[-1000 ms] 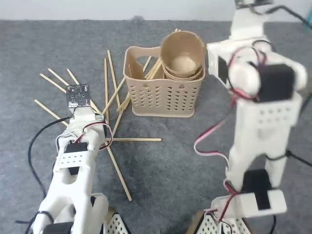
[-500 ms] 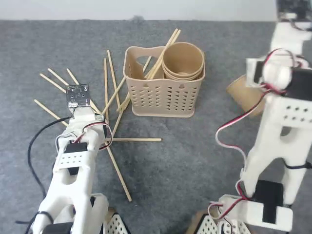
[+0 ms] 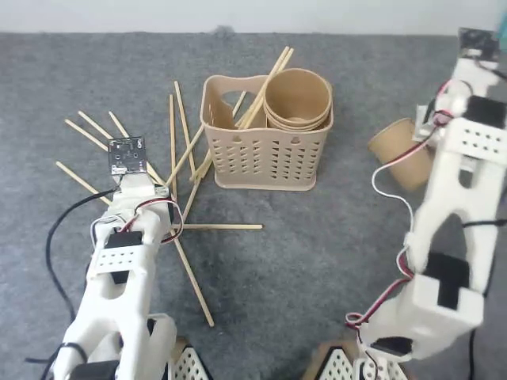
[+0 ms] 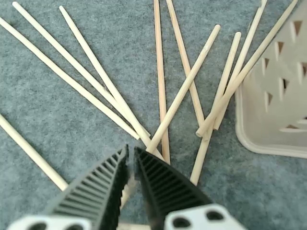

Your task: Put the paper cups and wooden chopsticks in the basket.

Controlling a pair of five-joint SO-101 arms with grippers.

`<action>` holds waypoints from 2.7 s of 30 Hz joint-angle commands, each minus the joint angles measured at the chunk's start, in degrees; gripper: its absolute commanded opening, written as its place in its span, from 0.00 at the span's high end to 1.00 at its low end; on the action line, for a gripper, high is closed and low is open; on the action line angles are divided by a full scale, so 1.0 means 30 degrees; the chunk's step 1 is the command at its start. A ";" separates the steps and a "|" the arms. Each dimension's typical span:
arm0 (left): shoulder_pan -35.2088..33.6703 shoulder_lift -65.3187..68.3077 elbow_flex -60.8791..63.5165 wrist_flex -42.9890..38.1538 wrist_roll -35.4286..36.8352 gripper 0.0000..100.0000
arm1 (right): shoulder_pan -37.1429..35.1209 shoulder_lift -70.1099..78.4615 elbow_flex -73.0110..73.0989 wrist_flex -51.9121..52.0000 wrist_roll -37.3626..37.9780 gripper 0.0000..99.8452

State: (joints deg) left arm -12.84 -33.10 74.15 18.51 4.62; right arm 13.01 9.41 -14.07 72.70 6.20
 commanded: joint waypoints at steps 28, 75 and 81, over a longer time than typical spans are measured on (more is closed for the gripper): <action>0.0029 0.0029 -0.0806 -0.0938 0.0000 0.99 | -0.0190 0.4586 -0.1436 -0.2418 0.1788 0.99; -0.0059 0.0029 -0.0630 -0.0938 -0.0088 0.99 | 1.8154 0.2066 -0.5011 0.8396 1.5883 0.95; -0.0059 0.0029 -0.0630 -0.0967 -0.0088 0.99 | 1.8095 0.2154 -0.8762 0.9978 1.4886 0.80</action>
State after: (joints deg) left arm -12.84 -33.10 74.15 17.10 4.70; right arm 66.90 18.99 -33.85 100.57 52.53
